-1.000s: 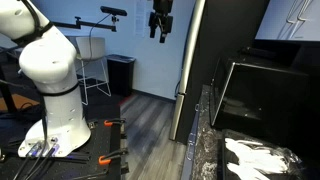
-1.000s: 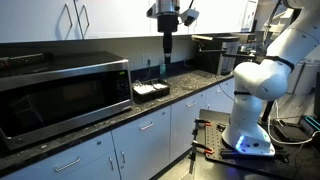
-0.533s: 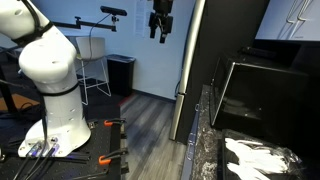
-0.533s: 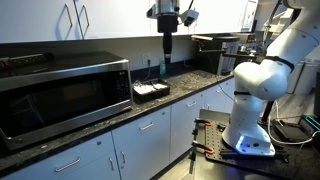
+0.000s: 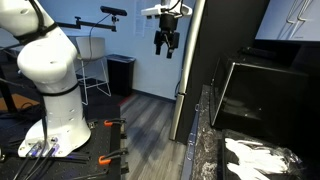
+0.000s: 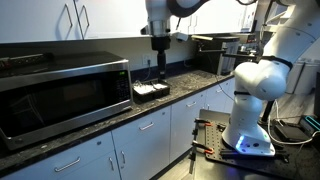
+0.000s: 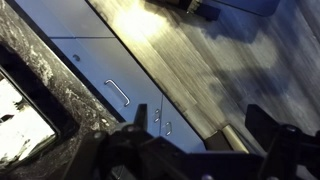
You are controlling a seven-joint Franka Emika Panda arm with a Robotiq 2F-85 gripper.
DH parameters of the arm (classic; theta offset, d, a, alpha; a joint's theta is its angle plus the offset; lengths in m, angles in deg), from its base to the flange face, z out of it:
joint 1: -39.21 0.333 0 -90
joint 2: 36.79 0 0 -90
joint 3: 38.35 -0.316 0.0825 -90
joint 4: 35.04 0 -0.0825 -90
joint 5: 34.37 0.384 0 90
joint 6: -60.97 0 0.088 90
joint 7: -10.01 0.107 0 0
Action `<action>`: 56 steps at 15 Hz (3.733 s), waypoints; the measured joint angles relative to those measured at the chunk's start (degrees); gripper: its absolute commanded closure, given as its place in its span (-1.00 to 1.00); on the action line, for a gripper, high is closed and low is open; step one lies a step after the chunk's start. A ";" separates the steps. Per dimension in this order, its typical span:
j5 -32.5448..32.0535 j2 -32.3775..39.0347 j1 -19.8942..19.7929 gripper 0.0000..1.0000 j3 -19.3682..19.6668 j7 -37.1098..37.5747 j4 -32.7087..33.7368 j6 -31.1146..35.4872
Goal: Open the microwave
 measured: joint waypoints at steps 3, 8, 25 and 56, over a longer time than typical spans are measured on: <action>-4.54 4.54 -0.81 -1.00 -0.01 0.00 -0.99 5.07; -8.23 12.59 -1.83 -1.00 0.02 0.99 0.05 9.11; -24.01 30.02 -1.54 -1.00 -1.40 9.73 4.78 16.94; -55.39 50.12 5.64 1.00 0.82 29.62 16.55 15.15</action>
